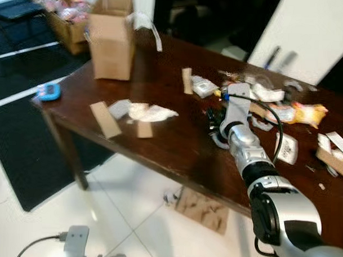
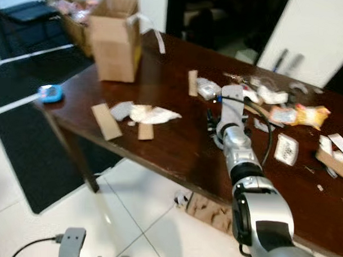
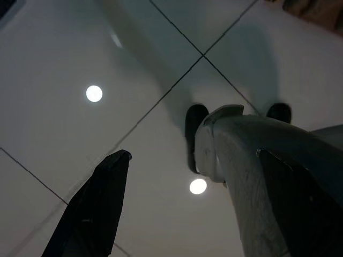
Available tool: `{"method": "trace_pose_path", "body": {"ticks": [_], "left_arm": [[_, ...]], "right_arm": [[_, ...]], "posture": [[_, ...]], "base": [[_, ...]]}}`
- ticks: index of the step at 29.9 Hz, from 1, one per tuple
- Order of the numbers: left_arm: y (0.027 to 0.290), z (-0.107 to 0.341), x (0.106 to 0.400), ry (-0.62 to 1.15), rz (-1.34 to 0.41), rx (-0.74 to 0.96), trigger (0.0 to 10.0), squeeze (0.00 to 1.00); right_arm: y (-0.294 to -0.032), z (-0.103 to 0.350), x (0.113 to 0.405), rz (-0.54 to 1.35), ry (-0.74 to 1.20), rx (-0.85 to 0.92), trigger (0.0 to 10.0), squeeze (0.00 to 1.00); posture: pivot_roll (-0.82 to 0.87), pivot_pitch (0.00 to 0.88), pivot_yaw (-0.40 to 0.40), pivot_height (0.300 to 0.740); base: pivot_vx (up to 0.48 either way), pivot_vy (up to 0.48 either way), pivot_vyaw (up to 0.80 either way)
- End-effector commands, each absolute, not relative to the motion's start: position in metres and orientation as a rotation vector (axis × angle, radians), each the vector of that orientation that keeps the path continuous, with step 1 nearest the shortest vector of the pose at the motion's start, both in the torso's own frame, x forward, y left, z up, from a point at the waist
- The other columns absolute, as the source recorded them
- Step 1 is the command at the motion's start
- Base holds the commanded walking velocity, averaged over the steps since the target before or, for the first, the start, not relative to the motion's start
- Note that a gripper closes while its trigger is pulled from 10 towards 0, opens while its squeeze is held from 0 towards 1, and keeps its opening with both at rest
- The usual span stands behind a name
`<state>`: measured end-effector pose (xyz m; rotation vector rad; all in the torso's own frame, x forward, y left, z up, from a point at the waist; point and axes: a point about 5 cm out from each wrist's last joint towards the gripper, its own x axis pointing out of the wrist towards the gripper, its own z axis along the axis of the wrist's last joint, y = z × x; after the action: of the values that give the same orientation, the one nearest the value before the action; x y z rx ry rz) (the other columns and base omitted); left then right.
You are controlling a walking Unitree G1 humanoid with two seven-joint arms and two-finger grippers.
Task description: Picking trash to rubbish bin
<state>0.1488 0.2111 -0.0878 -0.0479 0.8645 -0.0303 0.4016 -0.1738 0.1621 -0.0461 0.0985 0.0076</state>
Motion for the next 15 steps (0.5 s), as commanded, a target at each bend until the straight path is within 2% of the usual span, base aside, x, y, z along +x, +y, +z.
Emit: {"method": "trace_pose_path", "body": {"ticks": [1, 2, 10, 15], "left_arm": [[0.204, -0.097, 0.131, 0.938, -0.048, -0.064, 10.0, 0.0], [0.204, -0.097, 0.131, 0.941, -0.047, -0.063, 10.0, 0.0], [0.204, -0.098, 0.128, 0.95, -0.036, -0.066, 10.0, 0.0], [0.203, -0.098, 0.127, 0.951, -0.036, -0.065, 10.0, 0.0]], "right_arm": [[-0.176, 0.15, 0.398, 0.005, 0.145, -0.015, 10.0, 0.0], [-0.173, 0.149, 0.398, 0.014, 0.144, -0.015, 10.0, 0.0], [-0.136, 0.135, 0.393, 0.152, 0.159, 0.076, 10.0, 0.0], [-0.125, 0.135, 0.392, 0.19, 0.159, 0.116, 10.0, 0.0]], "posture": [[0.22, 0.132, -0.094, 0.74], [0.22, 0.132, -0.094, 0.74], [0.22, 0.137, -0.104, 0.74], [0.23, 0.148, -0.108, 0.74]], "base": [[0.0, 0.0, -0.8], [0.0, 0.0, -0.56], [0.0, 0.0, 0.0], [0.0, 0.0, 0.0]]}}
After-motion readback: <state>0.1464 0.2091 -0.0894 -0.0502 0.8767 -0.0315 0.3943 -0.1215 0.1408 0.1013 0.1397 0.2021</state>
